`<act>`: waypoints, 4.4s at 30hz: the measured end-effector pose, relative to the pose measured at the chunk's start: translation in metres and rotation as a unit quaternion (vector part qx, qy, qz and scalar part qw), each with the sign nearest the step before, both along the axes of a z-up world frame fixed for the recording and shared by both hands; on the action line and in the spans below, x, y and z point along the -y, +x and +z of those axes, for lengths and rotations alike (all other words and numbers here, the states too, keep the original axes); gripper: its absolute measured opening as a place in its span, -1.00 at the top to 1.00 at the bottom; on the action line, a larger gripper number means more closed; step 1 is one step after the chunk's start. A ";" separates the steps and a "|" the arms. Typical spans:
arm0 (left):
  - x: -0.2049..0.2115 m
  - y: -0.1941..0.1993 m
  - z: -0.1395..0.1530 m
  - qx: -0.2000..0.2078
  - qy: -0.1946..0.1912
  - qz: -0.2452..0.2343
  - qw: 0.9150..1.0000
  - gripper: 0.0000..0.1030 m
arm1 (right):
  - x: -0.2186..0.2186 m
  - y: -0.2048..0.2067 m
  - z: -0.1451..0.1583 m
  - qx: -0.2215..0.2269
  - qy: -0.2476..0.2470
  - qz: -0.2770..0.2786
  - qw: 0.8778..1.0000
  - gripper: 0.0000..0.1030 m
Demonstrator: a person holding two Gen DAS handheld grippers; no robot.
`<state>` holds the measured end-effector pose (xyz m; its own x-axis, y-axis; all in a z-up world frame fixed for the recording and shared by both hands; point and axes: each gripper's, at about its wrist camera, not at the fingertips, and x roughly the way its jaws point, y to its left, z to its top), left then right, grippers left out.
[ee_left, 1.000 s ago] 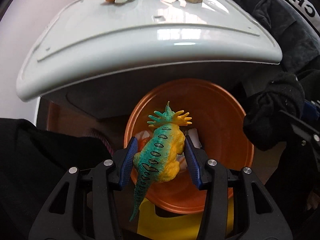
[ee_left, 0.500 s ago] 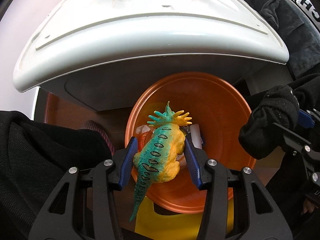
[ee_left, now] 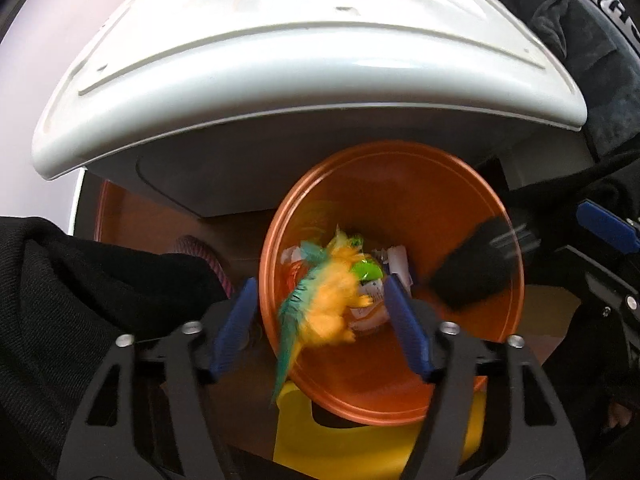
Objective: Collect trash
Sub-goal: 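Carry both tools over the orange bin and open them to drop the items, then reach the right tool to the wooden block and grasp it, then grasp the orange fabric cup with the left tool while the right tool holds the block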
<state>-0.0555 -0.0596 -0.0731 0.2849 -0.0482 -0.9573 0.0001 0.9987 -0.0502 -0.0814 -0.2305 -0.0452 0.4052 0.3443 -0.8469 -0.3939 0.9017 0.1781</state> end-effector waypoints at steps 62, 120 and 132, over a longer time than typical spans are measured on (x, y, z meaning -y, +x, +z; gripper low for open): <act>-0.058 0.177 0.077 0.148 -0.018 0.058 0.987 -0.42 | -0.029 0.274 0.008 0.036 0.004 -0.073 0.997 0.27; -0.050 0.114 0.109 0.200 0.006 0.078 0.977 0.45 | -0.018 0.141 0.055 0.101 0.062 -0.037 0.992 0.26; -0.017 0.025 0.087 0.168 -0.002 0.034 0.985 0.44 | -0.007 0.044 0.058 0.126 0.043 -0.032 0.991 0.26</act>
